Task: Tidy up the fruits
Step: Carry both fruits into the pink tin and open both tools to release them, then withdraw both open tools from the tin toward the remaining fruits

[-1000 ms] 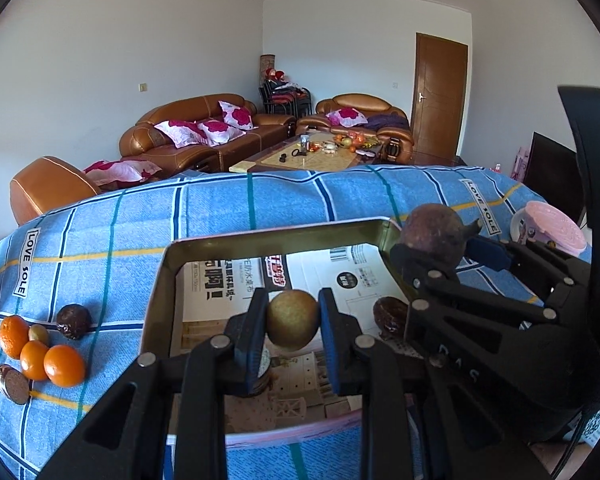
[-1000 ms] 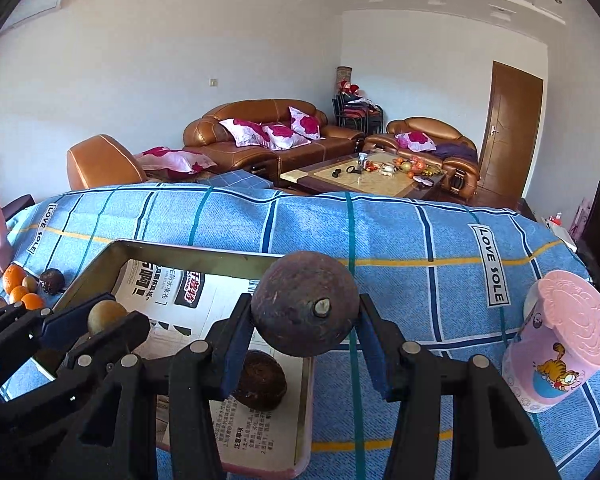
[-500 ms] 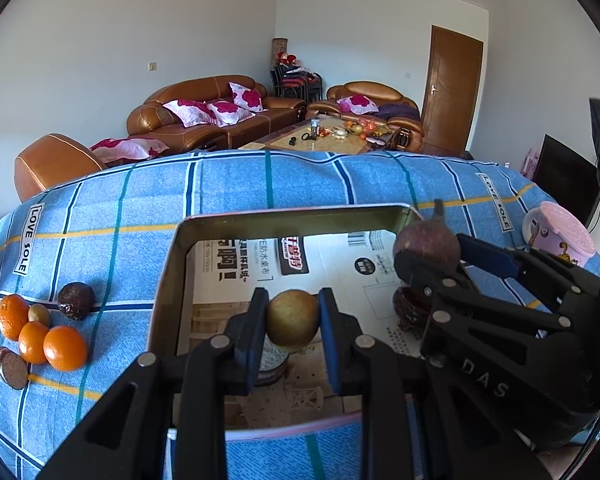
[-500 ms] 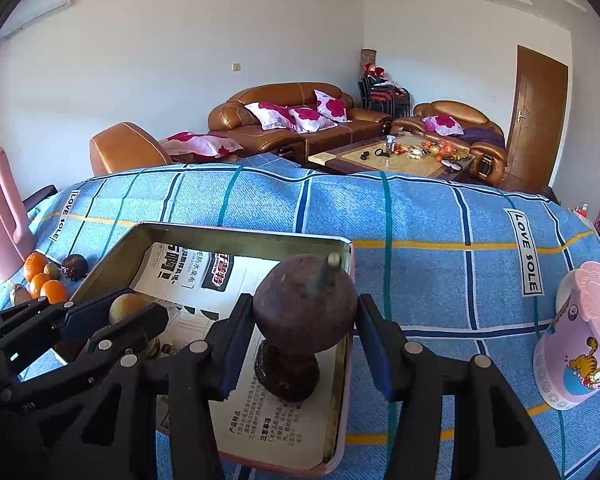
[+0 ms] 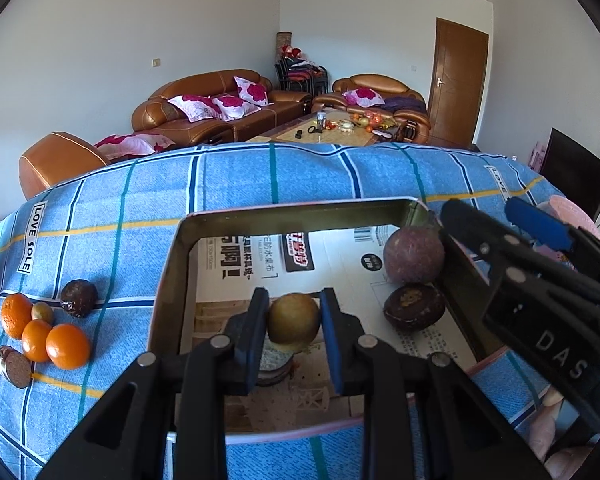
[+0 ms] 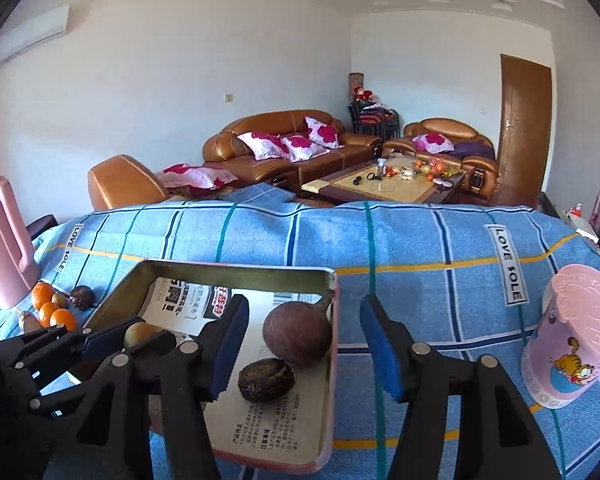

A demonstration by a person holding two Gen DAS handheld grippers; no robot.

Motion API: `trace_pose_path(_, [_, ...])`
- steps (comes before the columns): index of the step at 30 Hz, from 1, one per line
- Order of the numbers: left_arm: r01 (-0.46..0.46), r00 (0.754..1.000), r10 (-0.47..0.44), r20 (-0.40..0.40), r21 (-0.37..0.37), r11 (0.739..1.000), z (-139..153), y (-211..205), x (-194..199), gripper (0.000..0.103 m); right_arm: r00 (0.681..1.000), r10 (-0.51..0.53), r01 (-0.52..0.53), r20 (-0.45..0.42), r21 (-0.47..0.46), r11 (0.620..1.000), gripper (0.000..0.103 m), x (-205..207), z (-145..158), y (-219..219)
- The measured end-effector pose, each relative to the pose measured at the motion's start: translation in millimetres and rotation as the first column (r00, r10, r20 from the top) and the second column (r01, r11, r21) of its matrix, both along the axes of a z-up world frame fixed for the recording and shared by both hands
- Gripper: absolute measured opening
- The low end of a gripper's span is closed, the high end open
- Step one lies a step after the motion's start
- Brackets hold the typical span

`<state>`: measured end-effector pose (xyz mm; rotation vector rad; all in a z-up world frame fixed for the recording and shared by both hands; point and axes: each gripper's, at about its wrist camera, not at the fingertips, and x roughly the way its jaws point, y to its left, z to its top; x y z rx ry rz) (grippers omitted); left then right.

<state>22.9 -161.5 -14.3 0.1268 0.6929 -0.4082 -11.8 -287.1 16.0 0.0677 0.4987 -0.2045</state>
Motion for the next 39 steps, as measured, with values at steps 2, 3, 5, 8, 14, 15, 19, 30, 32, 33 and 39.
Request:
trace_pose_path(2, [-0.011, 1.000, 0.011, 0.006, 0.006, 1.000, 0, 1, -1, 0.047, 0.999, -0.028, 0.028, 0.020, -0.010, 1.000, 0.070, -3, 3, -2])
trace_pose_path(3, [-0.024, 1.000, 0.023, 0.012, 0.013, 1.000, 1, 1, -1, 0.054, 0.999, -0.032, 0.032, 0.026, -0.005, 0.999, 0.070, -3, 4, -4])
trace_pose_path(5, [-0.050, 0.998, 0.049, 0.034, 0.023, 0.998, 2, 2, -3, 0.079, 0.999, -0.041, 0.041, 0.036, 0.005, 0.999, 0.070, -5, 5, -7])
trace_pose_path(8, [-0.050, 0.996, 0.049, 0.069, 0.006, 0.999, 6, 6, -9, 0.096, 0.998, -0.050, 0.049, 0.042, 0.010, 0.999, 0.070, -5, 5, -9])
trace_pose_path(14, [-0.057, 0.990, 0.061, 0.130, -0.031, 0.998, 14, 12, -18, 0.101, 0.997, -0.055, 0.055, 0.052, 0.008, 0.998, 0.070, -7, 5, -9])
trace_pose_path(15, [-0.072, 0.986, 0.076, 0.146, -0.030, 0.997, 16, 13, -17, 0.101, 0.997, -0.056, 0.056, 0.053, 0.004, 0.998, 0.070, -7, 5, -8])
trace_pose_path(19, [-0.143, 0.966, 0.146, 0.211, -0.030, 0.989, 26, 27, -18, 0.101, 0.993, -0.077, 0.079, 0.094, -0.017, 0.997, 0.070, -14, 8, -6])
trace_pose_path(30, [-0.291, 0.901, 0.257, 0.349, 0.048, 0.956, 26, 57, -18, 0.103, 0.973, -0.118, 0.138, 0.199, -0.092, 0.986, 0.077, -32, 11, 9])
trace_pose_path(32, [-0.285, 0.908, 0.254, 0.334, 0.047, 0.957, 25, 58, -20, 0.103, 0.972, -0.122, 0.143, 0.201, -0.094, 0.985, 0.077, -33, 12, 11])
trace_pose_path(33, [-0.286, 0.909, 0.256, 0.328, 0.047, 0.957, 25, 59, -19, 0.103, 0.972, -0.125, 0.144, 0.198, -0.086, 0.986, 0.077, -34, 12, 10])
trace_pose_path(39, [-0.301, 0.913, 0.278, 0.297, 0.033, 0.953, 22, 65, -21, 0.103, 0.968, -0.162, 0.176, 0.194, -0.055, 0.983, 0.077, -45, 10, 13])
